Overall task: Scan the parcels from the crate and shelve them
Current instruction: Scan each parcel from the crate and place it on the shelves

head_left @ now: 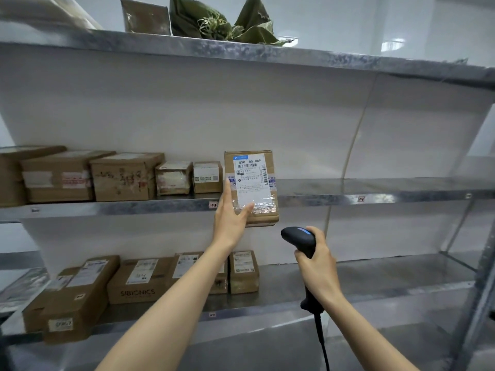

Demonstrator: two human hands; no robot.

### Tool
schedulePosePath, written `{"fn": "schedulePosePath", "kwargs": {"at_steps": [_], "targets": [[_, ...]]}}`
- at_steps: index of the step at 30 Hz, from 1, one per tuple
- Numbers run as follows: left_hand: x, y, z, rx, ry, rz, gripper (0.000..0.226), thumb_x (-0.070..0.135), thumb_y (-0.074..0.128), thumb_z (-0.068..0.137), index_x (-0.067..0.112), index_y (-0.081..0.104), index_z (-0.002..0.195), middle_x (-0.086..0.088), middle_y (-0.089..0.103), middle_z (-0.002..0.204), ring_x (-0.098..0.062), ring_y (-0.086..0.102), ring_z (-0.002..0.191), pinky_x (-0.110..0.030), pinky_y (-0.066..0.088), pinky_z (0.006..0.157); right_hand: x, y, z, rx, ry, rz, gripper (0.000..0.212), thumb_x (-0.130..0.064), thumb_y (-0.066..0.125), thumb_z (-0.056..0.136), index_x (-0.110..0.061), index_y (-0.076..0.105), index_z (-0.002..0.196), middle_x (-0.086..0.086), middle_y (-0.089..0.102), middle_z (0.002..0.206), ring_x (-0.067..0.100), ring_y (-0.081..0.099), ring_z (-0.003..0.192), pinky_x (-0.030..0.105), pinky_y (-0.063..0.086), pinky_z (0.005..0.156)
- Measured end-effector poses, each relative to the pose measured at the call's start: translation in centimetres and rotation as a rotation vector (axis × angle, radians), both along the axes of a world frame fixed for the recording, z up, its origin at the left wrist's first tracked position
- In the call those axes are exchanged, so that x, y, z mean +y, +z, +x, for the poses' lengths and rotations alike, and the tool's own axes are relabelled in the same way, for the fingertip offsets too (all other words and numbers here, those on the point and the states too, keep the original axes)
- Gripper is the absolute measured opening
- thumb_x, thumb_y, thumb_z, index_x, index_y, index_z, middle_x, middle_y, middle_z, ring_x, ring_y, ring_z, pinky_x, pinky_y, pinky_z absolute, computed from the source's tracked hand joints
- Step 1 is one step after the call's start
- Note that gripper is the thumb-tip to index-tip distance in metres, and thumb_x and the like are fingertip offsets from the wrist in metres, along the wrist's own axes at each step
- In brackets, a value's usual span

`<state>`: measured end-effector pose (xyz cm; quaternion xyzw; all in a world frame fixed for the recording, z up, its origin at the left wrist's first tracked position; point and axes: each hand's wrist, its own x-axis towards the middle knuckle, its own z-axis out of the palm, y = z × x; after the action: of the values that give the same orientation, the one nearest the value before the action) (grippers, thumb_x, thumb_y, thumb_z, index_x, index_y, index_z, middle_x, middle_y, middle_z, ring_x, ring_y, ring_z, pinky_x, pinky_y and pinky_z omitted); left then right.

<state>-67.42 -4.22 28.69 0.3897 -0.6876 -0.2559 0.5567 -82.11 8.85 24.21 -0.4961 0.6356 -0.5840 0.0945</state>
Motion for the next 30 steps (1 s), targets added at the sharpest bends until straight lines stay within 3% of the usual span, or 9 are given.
{"fn": "schedulePosePath", "kwargs": {"at_steps": [8,15,19,22,26,30], "targets": [[-3.3,1.0,-1.1,-0.001,0.022,0.037,0.083,0.034,0.061,0.091,0.034,0.004,0.152,0.003,0.028,0.156,-0.021,0.026,0.142,-0.045,0.026,0.113,-3.1,0.8,-1.8,0.017,0.043,0.0,0.049,-0.002,0.055,0.087,-0.041,0.041,0.113,-0.014,0.058,0.088,0.008,0.058,0.065,0.009,0.041,0.049],[-4.9,1.8,-2.0,-0.054,0.078,0.037,0.084,0.041,0.061,0.09,0.037,0.003,0.152,0.002,0.029,0.155,-0.024,0.028,0.141,-0.047,0.029,0.11,-5.1,1.2,-3.1,0.008,0.078,-0.013,0.046,-0.003,0.053,0.087,-0.034,0.044,0.12,-0.005,0.06,0.092,0.014,0.057,0.066,0.021,0.042,0.053],[-5.1,2.6,-2.7,-0.054,0.125,0.018,0.077,0.038,0.061,0.091,0.032,0.014,0.152,-0.001,0.03,0.154,-0.024,0.029,0.141,-0.051,0.03,0.112,-5.7,1.1,-3.5,-0.004,0.093,-0.021,0.047,-0.002,0.053,0.087,-0.032,0.044,0.122,-0.004,0.059,0.095,0.015,0.058,0.069,0.024,0.045,0.057],[-4.7,2.3,-3.1,-0.068,0.227,-0.037,0.068,0.041,0.058,0.092,0.028,0.025,0.15,-0.006,0.035,0.15,-0.028,0.037,0.135,-0.051,0.04,0.104,-5.9,1.1,-3.7,-0.003,0.099,-0.026,0.047,-0.002,0.054,0.087,-0.031,0.044,0.123,-0.003,0.059,0.096,0.015,0.058,0.068,0.023,0.045,0.056],[-4.2,1.8,-2.8,-0.168,0.288,-0.121,0.065,0.049,0.05,0.094,0.025,0.027,0.149,-0.01,0.041,0.144,-0.03,0.046,0.126,-0.049,0.048,0.095,-5.9,1.0,-4.0,-0.012,0.105,-0.028,0.048,-0.002,0.054,0.088,-0.033,0.044,0.123,-0.004,0.059,0.096,0.012,0.058,0.066,0.017,0.042,0.052],[-4.5,2.1,-1.9,-0.398,0.318,-0.089,0.079,0.063,0.048,0.088,0.03,0.013,0.15,-0.009,0.026,0.154,-0.033,0.043,0.13,-0.052,0.044,0.094,-5.8,1.0,-4.2,-0.013,0.107,-0.034,0.048,-0.003,0.054,0.088,-0.034,0.043,0.122,-0.007,0.058,0.096,0.009,0.058,0.067,0.01,0.041,0.048]]}}
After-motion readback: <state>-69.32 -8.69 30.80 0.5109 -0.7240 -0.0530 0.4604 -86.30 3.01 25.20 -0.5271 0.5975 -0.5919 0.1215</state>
